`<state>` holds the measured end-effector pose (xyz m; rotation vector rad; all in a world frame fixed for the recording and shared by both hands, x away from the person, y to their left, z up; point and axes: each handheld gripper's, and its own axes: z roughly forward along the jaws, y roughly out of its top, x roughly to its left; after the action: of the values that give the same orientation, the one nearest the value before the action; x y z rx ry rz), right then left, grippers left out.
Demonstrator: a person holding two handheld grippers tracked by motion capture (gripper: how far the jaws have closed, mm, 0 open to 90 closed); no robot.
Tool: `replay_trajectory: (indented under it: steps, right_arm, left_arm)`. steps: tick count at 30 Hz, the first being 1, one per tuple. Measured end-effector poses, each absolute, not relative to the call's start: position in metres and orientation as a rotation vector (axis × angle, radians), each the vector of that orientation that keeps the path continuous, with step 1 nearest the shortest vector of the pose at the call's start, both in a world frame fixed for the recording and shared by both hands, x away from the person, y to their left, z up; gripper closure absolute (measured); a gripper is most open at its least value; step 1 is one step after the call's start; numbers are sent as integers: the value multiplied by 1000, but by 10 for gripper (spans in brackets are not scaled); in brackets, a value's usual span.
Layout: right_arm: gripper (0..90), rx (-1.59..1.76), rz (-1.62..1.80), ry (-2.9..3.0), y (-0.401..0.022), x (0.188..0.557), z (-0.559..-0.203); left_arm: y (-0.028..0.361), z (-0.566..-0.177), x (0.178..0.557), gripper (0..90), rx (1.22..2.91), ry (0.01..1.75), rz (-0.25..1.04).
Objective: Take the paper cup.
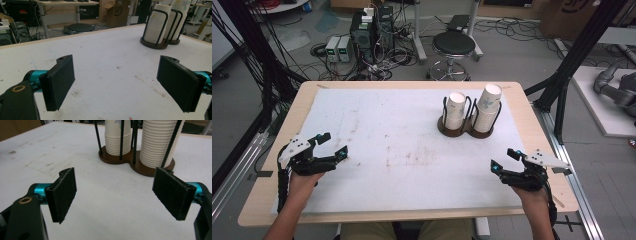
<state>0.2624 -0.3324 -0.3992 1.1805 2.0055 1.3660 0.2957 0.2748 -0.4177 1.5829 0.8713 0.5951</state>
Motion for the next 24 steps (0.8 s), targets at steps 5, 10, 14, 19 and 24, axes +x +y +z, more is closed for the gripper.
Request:
replay_trajectory:
  steps: [5, 10, 14, 19, 24]
  right_arm:
    - [199, 1177, 1384, 1990, -326, 268, -389]
    - [189, 1148, 1405, 2012, -320, 276, -379]
    - [189, 1109, 1421, 2041, -310, 291, -366]
    - [189, 1062, 1427, 2074, -295, 312, -347]
    - [189, 1039, 1423, 2102, -281, 333, -334]
  left_arm:
    - [272, -419, 297, 147, 1598, 864, 583]
    - [271, -421, 297, 147, 1602, 866, 575]
    - [270, -421, 298, 147, 1602, 865, 566]
    - [267, -422, 299, 147, 1611, 859, 561]
    - [267, -421, 298, 147, 1615, 852, 566]
